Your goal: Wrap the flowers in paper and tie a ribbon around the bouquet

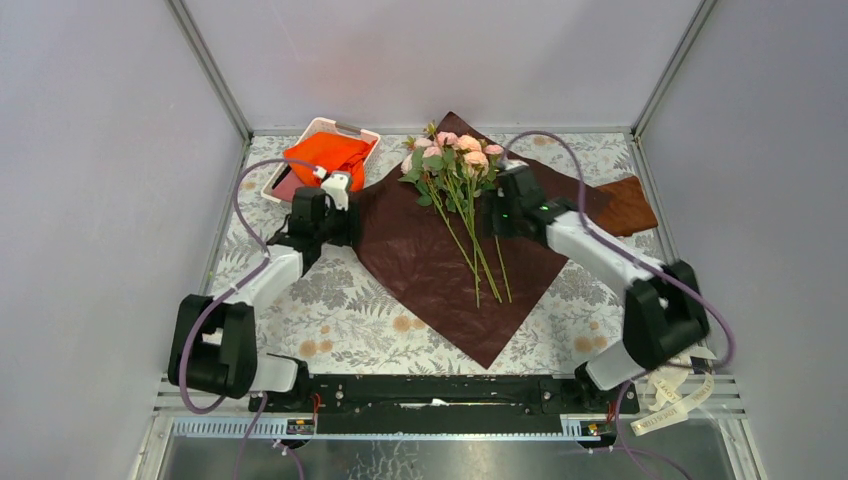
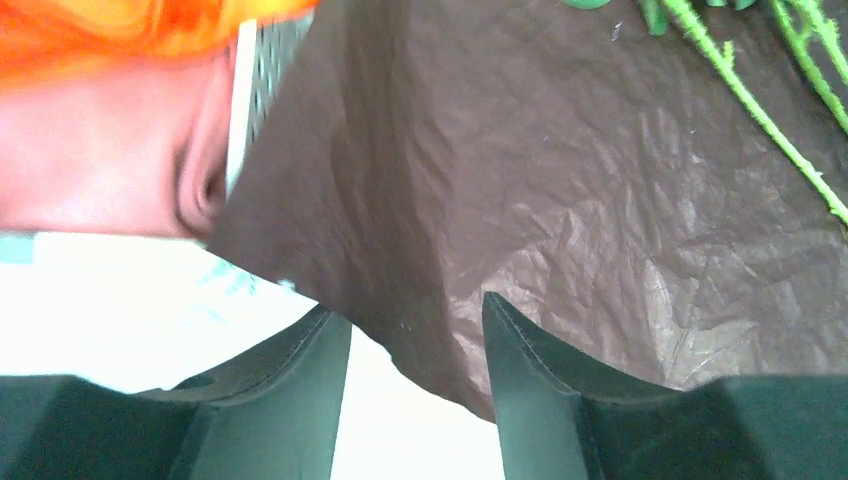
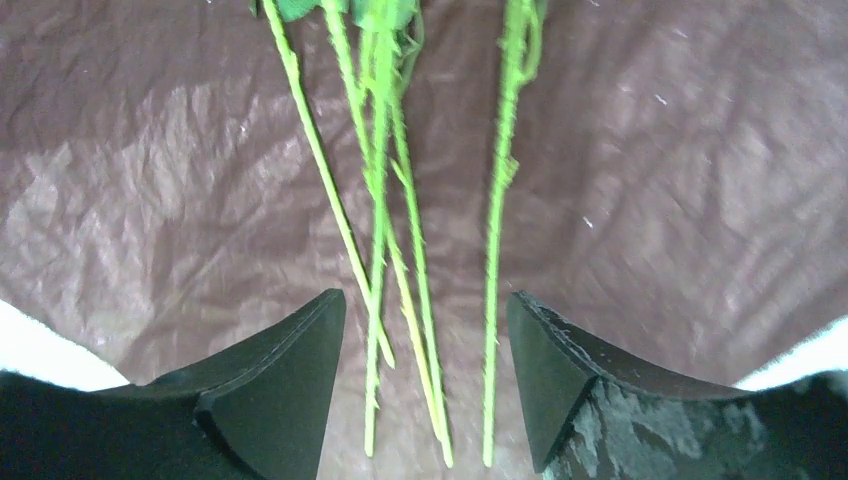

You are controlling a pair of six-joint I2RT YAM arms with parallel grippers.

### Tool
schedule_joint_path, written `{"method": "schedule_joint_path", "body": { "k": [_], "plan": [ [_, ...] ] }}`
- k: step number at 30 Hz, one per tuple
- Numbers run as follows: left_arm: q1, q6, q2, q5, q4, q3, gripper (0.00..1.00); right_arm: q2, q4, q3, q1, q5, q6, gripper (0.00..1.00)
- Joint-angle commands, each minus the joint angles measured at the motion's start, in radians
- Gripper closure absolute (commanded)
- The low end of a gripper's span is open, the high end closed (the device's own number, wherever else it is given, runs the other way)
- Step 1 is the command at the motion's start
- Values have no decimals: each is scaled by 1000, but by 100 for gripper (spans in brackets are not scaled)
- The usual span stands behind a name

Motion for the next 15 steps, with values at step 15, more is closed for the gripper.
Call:
{"method": "schedule_joint_path", "body": {
  "k": [15],
  "plan": [
    [-699,715,-2,159,-570,222,26,-411,189,-639,-598,-354,240,17]
  ]
}}
